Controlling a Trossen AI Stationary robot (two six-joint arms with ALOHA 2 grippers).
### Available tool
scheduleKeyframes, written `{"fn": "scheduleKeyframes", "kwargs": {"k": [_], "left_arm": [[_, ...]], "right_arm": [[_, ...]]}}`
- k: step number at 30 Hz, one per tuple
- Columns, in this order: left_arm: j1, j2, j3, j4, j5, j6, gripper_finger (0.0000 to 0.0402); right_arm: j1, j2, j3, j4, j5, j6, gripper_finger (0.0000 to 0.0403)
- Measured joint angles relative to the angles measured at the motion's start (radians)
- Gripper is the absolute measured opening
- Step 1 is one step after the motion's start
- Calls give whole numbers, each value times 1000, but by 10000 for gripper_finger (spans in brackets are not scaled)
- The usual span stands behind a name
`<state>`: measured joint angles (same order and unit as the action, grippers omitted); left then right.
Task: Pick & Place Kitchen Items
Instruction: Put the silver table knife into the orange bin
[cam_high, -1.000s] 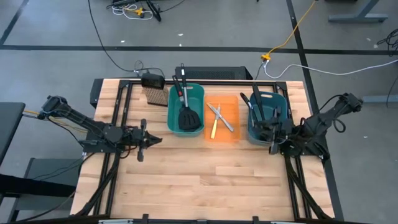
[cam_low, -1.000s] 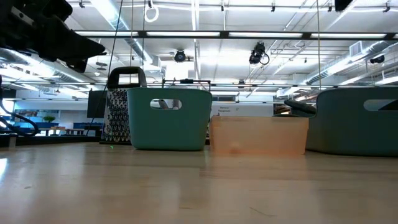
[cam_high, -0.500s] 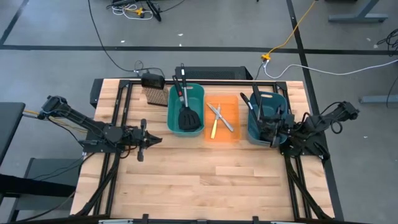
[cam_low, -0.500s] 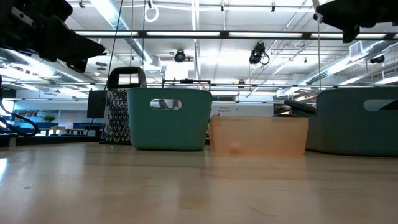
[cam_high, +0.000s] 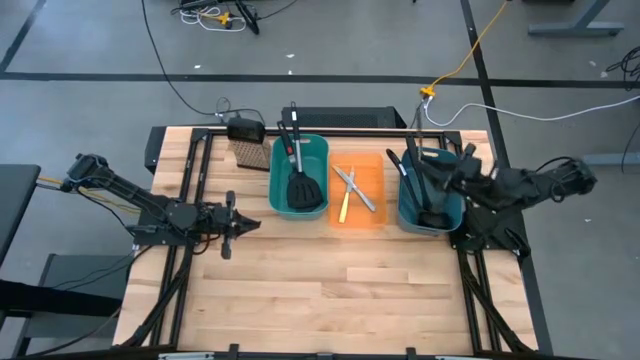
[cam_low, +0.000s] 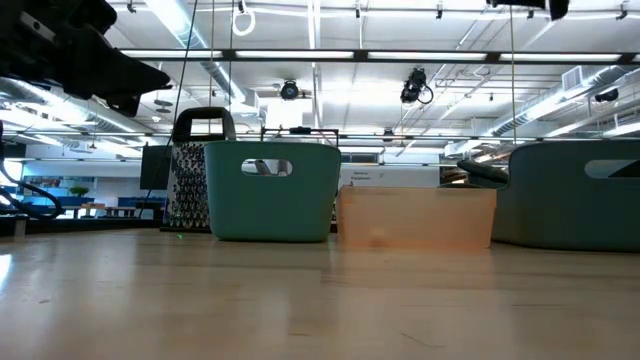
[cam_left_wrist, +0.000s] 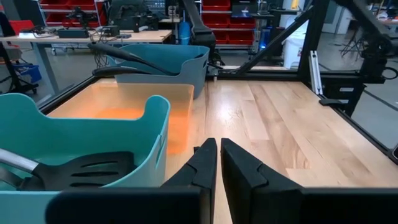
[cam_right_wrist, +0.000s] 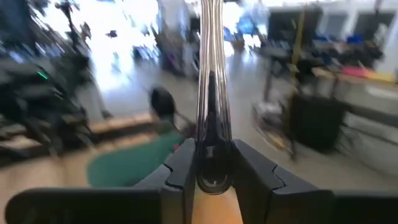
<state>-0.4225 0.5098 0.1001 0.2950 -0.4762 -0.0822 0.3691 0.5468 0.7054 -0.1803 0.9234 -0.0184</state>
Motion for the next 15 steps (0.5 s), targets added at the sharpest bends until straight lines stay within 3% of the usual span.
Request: {"fn": "scheduleKeyframes", "kwargs": {"k": [5, 15], "left_arm": [[0, 0, 0, 0, -17, 0, 24], [0, 0, 0, 0, -17, -11, 16]], "right_arm": [[-131, 217, 270, -360, -54, 168, 88], [-474, 568, 598, -856, -464, 407, 88]]}}
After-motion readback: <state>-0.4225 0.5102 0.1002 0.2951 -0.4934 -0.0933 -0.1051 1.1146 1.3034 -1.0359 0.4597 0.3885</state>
